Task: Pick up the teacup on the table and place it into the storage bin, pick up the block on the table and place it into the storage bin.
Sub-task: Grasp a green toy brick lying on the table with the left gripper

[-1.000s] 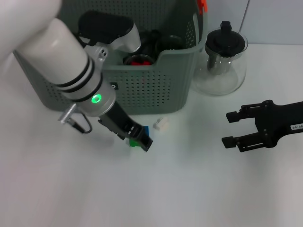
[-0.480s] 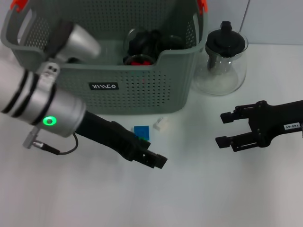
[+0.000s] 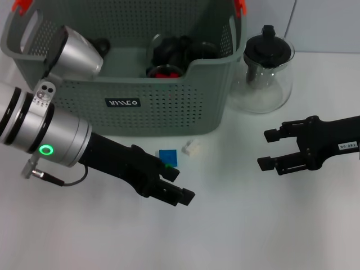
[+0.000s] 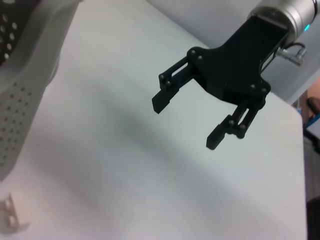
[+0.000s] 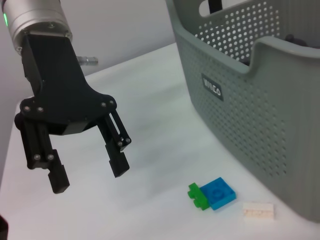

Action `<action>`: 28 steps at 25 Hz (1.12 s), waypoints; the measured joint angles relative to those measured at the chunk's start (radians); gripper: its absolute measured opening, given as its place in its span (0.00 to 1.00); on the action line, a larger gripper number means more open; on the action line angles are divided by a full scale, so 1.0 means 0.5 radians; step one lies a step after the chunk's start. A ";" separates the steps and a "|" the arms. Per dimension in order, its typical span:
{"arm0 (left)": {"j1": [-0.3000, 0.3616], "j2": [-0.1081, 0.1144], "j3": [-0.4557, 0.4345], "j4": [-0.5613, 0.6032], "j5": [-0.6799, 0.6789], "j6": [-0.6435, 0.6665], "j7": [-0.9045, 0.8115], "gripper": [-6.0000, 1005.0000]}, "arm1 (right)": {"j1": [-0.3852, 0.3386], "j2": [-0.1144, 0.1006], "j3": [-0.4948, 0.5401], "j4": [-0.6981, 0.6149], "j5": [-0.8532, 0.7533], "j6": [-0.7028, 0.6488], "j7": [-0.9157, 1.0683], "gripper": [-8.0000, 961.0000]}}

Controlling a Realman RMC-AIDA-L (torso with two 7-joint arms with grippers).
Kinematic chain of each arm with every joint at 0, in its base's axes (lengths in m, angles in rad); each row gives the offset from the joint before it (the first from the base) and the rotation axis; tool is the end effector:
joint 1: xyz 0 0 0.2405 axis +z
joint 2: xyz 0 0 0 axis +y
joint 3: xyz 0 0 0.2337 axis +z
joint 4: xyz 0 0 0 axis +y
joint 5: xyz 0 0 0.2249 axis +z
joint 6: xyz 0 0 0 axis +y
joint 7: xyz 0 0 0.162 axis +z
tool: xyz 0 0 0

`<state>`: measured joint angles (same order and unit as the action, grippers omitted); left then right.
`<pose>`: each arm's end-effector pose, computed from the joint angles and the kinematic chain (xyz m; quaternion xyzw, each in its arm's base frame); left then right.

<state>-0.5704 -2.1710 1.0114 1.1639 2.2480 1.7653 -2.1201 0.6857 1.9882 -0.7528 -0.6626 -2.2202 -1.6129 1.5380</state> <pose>-0.1652 0.3234 -0.0125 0.9514 0.3037 0.0475 0.0188 0.2308 0.3607 0.0091 -0.9726 0.1972 0.1116 0.0524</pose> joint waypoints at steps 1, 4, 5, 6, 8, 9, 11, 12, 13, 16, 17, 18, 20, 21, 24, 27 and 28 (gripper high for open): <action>-0.010 0.002 0.001 0.000 0.018 -0.012 0.020 0.71 | 0.000 -0.002 0.000 0.000 0.000 0.003 0.001 0.87; -0.049 0.009 0.029 0.002 0.127 -0.084 0.108 0.71 | -0.004 -0.003 0.001 0.000 0.001 0.018 0.007 0.87; -0.067 0.010 0.049 0.005 0.177 -0.115 0.136 0.71 | -0.005 -0.003 0.002 0.000 0.002 0.020 0.013 0.87; -0.085 0.012 0.084 0.006 0.237 -0.150 0.158 0.71 | -0.006 -0.003 0.003 0.000 0.003 0.022 0.021 0.87; -0.130 0.012 0.212 0.010 0.422 -0.273 0.187 0.71 | -0.008 -0.003 0.003 0.000 0.009 0.026 0.045 0.87; -0.138 0.011 0.247 0.011 0.462 -0.298 0.187 0.71 | -0.010 -0.002 0.004 0.000 0.011 0.028 0.056 0.87; -0.171 0.006 0.385 0.013 0.613 -0.382 0.175 0.71 | -0.014 0.003 0.005 0.000 0.013 0.032 0.078 0.87; -0.183 0.005 0.435 0.015 0.656 -0.403 0.165 0.71 | -0.016 0.005 0.006 0.000 0.013 0.033 0.087 0.87; -0.198 0.003 0.495 0.016 0.712 -0.434 0.151 0.71 | -0.018 0.008 0.006 0.000 0.014 0.034 0.096 0.87; -0.244 0.001 0.644 0.011 0.829 -0.524 0.099 0.71 | -0.020 0.012 0.007 0.000 0.017 0.040 0.111 0.87; -0.261 0.001 0.682 0.007 0.859 -0.551 0.080 0.71 | -0.021 0.013 0.008 0.000 0.017 0.042 0.112 0.87; -0.275 0.001 0.711 0.004 0.884 -0.575 0.062 0.71 | -0.021 0.014 0.009 0.000 0.017 0.043 0.112 0.87; -0.309 0.001 0.768 0.001 0.931 -0.601 0.016 0.71 | -0.021 0.016 0.011 0.000 0.017 0.046 0.113 0.87; -0.325 0.001 0.790 -0.003 0.951 -0.605 -0.001 0.70 | -0.021 0.017 0.013 0.000 0.017 0.048 0.113 0.87; -0.366 0.000 0.852 -0.035 1.032 -0.626 -0.048 0.70 | -0.020 0.018 0.016 0.000 0.017 0.064 0.113 0.87; -0.404 -0.003 0.925 -0.085 1.079 -0.641 -0.075 0.70 | -0.020 0.018 0.017 0.000 0.017 0.070 0.113 0.87; -0.412 -0.003 0.945 -0.098 1.081 -0.642 -0.077 0.70 | -0.020 0.018 0.018 0.000 0.017 0.071 0.113 0.87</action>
<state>-0.7765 -2.1724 1.4840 1.1151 2.7888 1.4444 -2.1588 0.6759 1.9973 -0.7439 -0.6626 -2.2116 -1.5773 1.5946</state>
